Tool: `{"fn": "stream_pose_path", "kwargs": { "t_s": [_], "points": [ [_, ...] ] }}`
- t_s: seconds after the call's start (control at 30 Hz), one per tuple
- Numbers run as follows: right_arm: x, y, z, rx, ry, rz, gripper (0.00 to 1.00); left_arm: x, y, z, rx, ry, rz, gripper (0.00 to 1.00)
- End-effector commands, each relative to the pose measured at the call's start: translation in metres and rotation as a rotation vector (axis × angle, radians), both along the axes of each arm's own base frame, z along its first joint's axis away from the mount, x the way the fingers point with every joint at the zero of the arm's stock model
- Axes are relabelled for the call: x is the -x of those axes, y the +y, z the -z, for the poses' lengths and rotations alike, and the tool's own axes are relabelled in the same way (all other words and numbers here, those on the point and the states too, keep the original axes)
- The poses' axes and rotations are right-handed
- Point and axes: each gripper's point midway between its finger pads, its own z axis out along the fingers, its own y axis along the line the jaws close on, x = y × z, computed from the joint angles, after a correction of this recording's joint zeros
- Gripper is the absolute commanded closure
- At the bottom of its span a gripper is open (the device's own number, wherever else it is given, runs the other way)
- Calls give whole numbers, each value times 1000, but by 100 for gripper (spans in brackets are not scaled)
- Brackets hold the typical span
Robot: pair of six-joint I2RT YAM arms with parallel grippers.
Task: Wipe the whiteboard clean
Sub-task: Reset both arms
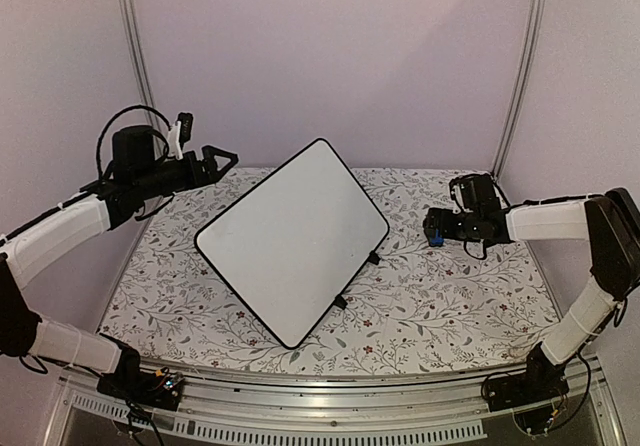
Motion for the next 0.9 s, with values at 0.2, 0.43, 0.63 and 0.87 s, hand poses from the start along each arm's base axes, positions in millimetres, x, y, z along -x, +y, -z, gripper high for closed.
{"fn": "stream_pose_path", "kwargs": {
  "t_s": [0.2,0.43,0.63,0.87],
  "points": [
    [0,17,-29,-50,-91,-78,1,1,12,-7,-16,-43,-52,0],
    [-1,21,-34,-50,-101,-104,1,0,23,-10,-30,-68,-109,0],
    [0,22,-32,-48,-97,-111,1,0,23,-10,-30,-67,-111,0],
    [0,26,-32,-63,-94,-134,1,0,22,-10,-27,-67,-109,0]
  ]
}}
